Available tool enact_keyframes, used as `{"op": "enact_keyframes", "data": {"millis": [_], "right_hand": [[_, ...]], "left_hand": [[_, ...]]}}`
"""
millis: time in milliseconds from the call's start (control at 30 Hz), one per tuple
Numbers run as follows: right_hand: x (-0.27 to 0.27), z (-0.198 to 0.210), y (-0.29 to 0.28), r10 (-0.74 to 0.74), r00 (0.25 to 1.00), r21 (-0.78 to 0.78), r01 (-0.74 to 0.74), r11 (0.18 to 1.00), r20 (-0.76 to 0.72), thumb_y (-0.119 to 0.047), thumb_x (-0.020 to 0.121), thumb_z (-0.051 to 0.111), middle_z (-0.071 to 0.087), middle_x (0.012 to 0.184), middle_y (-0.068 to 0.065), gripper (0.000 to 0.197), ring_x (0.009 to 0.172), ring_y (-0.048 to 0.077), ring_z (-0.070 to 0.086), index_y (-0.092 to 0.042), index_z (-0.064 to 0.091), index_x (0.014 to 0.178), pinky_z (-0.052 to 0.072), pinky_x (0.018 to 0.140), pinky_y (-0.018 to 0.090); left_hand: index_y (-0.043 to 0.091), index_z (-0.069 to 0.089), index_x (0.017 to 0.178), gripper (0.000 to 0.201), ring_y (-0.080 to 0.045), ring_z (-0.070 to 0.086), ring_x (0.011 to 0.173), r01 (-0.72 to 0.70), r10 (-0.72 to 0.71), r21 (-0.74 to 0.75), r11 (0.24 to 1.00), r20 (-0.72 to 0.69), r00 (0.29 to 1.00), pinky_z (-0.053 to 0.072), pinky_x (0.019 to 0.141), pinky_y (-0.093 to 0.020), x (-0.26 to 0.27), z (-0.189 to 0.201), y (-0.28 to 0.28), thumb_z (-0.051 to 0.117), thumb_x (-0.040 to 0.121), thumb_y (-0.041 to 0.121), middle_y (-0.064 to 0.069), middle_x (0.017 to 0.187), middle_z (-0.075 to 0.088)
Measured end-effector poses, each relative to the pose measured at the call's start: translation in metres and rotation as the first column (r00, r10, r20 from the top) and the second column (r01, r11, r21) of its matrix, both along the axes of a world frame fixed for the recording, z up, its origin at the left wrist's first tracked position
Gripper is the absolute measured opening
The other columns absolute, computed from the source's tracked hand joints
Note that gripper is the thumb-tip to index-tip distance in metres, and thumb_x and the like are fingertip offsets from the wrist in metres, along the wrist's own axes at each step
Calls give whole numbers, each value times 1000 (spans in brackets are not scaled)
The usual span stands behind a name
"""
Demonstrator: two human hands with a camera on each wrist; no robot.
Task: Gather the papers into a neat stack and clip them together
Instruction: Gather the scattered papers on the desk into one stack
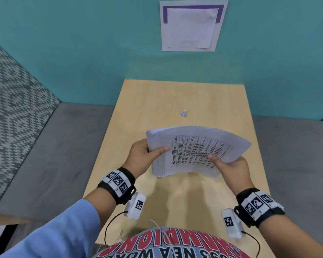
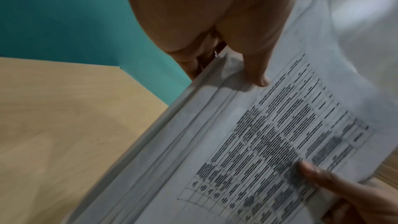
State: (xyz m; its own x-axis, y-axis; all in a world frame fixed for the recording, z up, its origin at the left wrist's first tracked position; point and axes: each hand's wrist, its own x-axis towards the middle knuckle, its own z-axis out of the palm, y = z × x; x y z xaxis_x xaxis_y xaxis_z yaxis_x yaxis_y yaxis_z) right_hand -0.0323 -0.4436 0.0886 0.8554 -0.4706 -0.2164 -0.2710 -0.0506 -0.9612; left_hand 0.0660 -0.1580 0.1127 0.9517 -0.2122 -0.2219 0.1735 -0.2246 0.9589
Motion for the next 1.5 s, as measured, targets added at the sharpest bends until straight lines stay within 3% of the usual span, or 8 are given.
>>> {"op": "enact_keyframes", "data": {"millis": [533, 700, 867, 1000, 1100, 1267, 1400, 1500], "right_hand": [[-7, 3, 2, 62, 998, 17, -61, 998, -25, -16, 83, 88, 84, 99, -1, 20, 100, 20, 78, -18, 81, 102, 59, 95, 40], [-3, 13, 7, 33, 999, -12, -33, 999, -20, -15, 84, 87, 82, 81, -10, 10, 90, 17, 79, -22, 81, 87, 61, 90, 39], [2, 43, 13, 364, 928, -299, -328, 896, 74, 8, 89, 67, 79, 86, -13, 38, 80, 3, 69, -27, 82, 91, 48, 71, 20], [13, 64, 18, 438, 896, -362, -385, 849, 74, 3, 89, 70, 80, 91, -17, 33, 88, 4, 73, -27, 83, 92, 50, 77, 18], [12, 65, 8, 297, 954, -414, -251, 875, 50, -17, 84, 85, 78, 92, -17, 20, 90, -1, 69, -27, 78, 99, 51, 83, 22], [-9, 36, -39, -58, 979, -299, -3, 954, -194, -55, 57, 96, 60, 133, -10, 99, 121, 11, 59, -20, 55, 140, 47, 105, 36], [-8, 32, -41, 100, 994, 265, -85, 961, -43, -28, 77, 83, 78, 124, 3, 54, 118, 23, 72, -11, 68, 126, 51, 109, 53], [3, 41, -36, 91, 995, 297, -97, 950, 34, -14, 89, 75, 79, 122, 7, 34, 114, 25, 75, -9, 74, 123, 56, 102, 45]], "left_hand": [[9, 78, 107, 27, -5, 74, 89, 39, -38, -23, 999, 39, 999, 59, 85, -22, 2, 9, 4, 88, 83, 1, 9, 98, 80], [26, 77, 115, 32, -7, 74, 102, 90, -149, 204, 975, 296, 944, 55, 97, -21, 11, 44, 11, 88, 86, 20, 9, 108, 80], [40, 75, 119, 25, -11, 74, 102, 190, -613, 781, 595, 287, 736, 59, 84, -34, 18, 93, 2, 71, 94, 40, 19, 109, 80], [41, 73, 111, 25, -18, 73, 96, 232, -746, 879, 416, 184, 639, 59, 75, -38, 12, 96, -12, 54, 96, 34, 14, 105, 79], [33, 78, 104, 17, -18, 73, 88, 265, -673, 790, 552, 234, 702, 57, 73, -38, 15, 91, -8, 62, 101, 30, 9, 96, 81], [13, 82, 96, 19, -10, 69, 75, 213, -283, 374, 903, 141, 949, 55, 71, -33, 28, 79, 24, 73, 100, 30, -5, 87, 83], [15, 82, 114, 18, -10, 80, 103, 164, -164, 3, 986, -44, 985, 62, 85, -19, 24, 67, 31, 72, 99, 13, 6, 111, 84], [18, 80, 114, 20, -9, 80, 104, 75, -78, -79, 994, -36, 996, 61, 86, -20, 23, 51, 30, 70, 99, 8, 9, 111, 84]]}}
